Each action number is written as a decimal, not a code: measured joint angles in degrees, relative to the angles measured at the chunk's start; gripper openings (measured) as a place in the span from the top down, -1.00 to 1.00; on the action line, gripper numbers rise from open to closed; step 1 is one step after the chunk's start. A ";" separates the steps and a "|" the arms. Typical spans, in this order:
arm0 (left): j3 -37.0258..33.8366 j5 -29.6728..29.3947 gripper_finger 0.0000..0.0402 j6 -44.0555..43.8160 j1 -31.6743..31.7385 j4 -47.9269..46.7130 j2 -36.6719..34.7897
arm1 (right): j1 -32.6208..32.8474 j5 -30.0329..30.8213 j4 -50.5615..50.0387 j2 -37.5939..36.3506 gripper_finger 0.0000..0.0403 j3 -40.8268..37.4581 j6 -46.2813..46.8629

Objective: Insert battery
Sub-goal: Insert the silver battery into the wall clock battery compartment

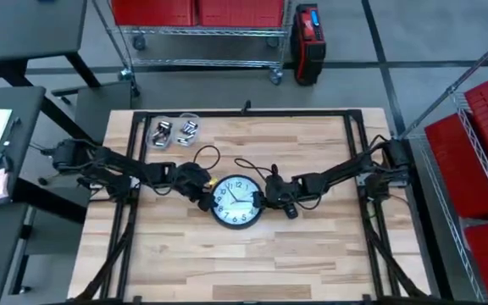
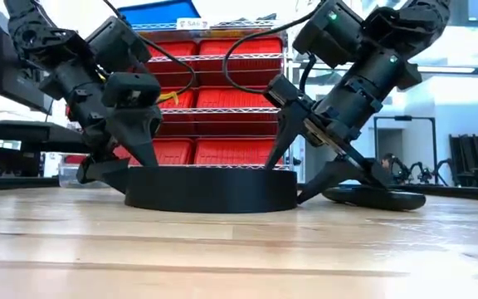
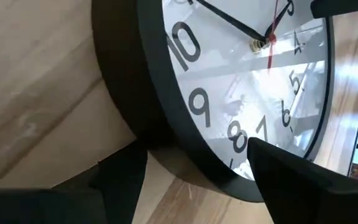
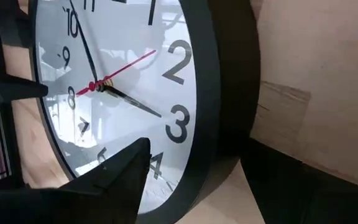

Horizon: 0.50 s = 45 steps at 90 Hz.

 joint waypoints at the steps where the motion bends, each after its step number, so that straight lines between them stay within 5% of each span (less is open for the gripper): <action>1: 0.00 0.03 -0.27 0.05 -0.01 0.04 0.03 | 0.06 -0.09 -0.10 -0.20 -0.19 -0.06 -0.28; 45: 0.04 0.35 -0.27 2.86 -0.07 0.34 0.12 | -0.05 2.66 -20.47 -13.40 -0.19 -0.52 -6.27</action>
